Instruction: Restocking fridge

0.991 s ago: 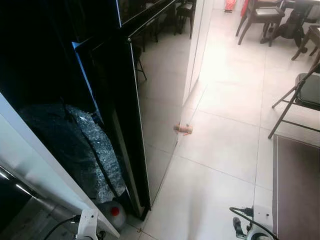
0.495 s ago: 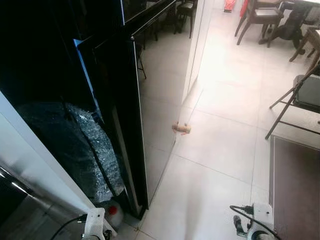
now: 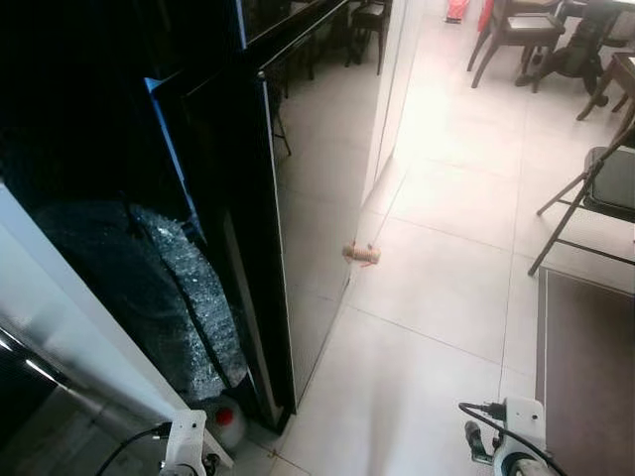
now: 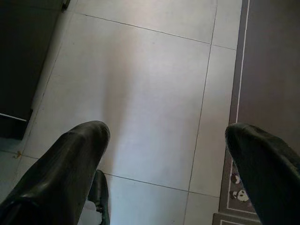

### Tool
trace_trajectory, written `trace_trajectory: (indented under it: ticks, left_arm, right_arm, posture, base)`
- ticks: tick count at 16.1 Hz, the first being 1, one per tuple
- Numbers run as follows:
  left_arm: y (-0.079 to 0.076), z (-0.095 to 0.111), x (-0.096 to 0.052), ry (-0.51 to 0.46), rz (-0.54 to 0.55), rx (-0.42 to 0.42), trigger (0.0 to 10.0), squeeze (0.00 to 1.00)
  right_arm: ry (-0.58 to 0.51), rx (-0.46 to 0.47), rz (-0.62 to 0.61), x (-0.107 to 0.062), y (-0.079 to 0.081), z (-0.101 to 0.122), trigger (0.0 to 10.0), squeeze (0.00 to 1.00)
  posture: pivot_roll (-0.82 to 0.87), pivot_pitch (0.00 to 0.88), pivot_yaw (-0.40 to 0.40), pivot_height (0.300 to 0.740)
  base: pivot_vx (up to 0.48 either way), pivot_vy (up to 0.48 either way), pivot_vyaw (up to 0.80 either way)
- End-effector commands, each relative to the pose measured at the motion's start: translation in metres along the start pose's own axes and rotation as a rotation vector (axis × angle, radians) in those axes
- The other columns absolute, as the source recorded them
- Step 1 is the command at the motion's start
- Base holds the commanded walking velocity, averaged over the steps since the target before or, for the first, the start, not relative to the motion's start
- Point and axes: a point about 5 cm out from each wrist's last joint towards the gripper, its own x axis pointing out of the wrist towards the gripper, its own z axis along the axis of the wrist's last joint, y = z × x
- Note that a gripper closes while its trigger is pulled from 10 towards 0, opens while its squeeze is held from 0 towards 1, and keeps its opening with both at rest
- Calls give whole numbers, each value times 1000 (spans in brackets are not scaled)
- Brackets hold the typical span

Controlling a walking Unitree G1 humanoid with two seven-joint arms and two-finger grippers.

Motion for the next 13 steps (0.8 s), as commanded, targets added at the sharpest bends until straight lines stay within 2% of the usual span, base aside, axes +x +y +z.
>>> trace_trajectory:
  ticks: [1,3,6,9,11,13]
  left_arm:
    - [-2,-8,-1,17,6,-18,10000,0]
    - [15,-20,-4,20,20,-27,10000,0]
    - [10,-16,-3,4,18,-47,10000,0]
    - [12,-16,-3,3,24,-33,10000,0]
    - [20,-14,-4,-7,44,-34,10000,0]
    - [28,-10,-4,-23,57,-34,10000,0]
  right_arm:
    - [-9,-24,18,2,5,6,10000,0]
    - [-59,-31,45,6,17,23,10000,0]
    - [-141,-23,51,8,25,44,10000,0]
    - [-255,20,89,8,38,64,10000,0]
    - [-349,74,197,6,62,80,10000,0]
    - [-419,62,278,2,84,92,10000,0]
  posture:
    - [-192,68,-31,740]
    - [-174,76,-46,740]
    - [-152,79,-44,740]
    - [-106,76,-21,740]
    - [-103,83,-17,740]
    - [-123,88,-5,740]
  base:
    - [0,0,0]
    - [0,0,0]
    - [0,0,0]
    - [0,0,0]
    - [0,0,0]
    - [0,0,0]
